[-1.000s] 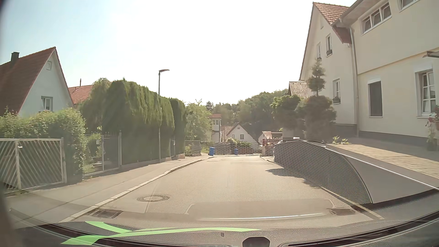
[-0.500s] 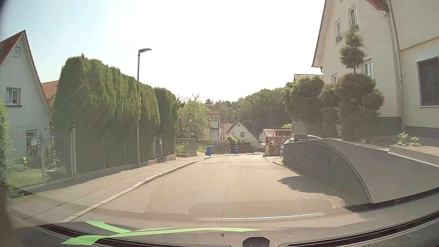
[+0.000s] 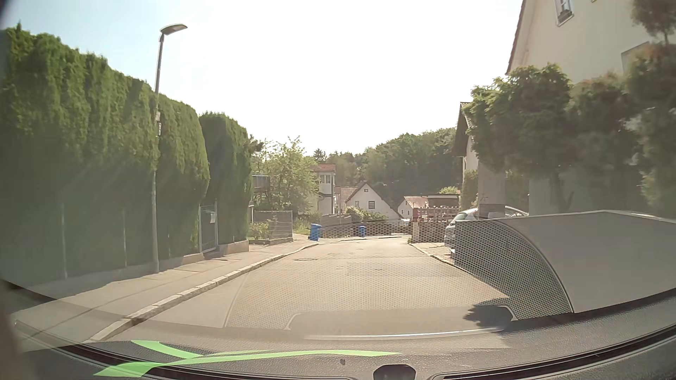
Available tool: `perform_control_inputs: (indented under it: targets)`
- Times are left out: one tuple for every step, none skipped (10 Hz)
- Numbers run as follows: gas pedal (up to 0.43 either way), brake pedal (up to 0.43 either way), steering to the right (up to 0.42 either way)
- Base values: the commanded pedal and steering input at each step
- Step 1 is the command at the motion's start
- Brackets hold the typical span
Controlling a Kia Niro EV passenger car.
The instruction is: Follow the waypoints while adhering to traffic rules and regulations
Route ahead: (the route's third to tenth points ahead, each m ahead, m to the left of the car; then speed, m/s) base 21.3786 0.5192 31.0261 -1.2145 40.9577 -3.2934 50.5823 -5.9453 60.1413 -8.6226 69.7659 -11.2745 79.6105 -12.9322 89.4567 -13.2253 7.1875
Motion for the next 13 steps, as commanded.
perform_control_inputs:
  targets:
    - [0.0, 0.14, 0.005]
    - [0.0, 0.134, 0.004]
    - [0.0, 0.128, 0.004]
    - [0.0, 0.128, 0.003]
    - [0.0, 0.128, 0.002]
    - [0.0, 0.128, 0.0]
    - [0.0, 0.122, 0.0]
    - [0.0, 0.122, 0.0]
    - [0.0, 0.122, 0.0]
    - [0.0, 0.122, 0.0]
    - [0.0, 0.122, 0.0]
    - [0.0, 0.122, 0.0]
    - [0.0, 0.122, 0.0]
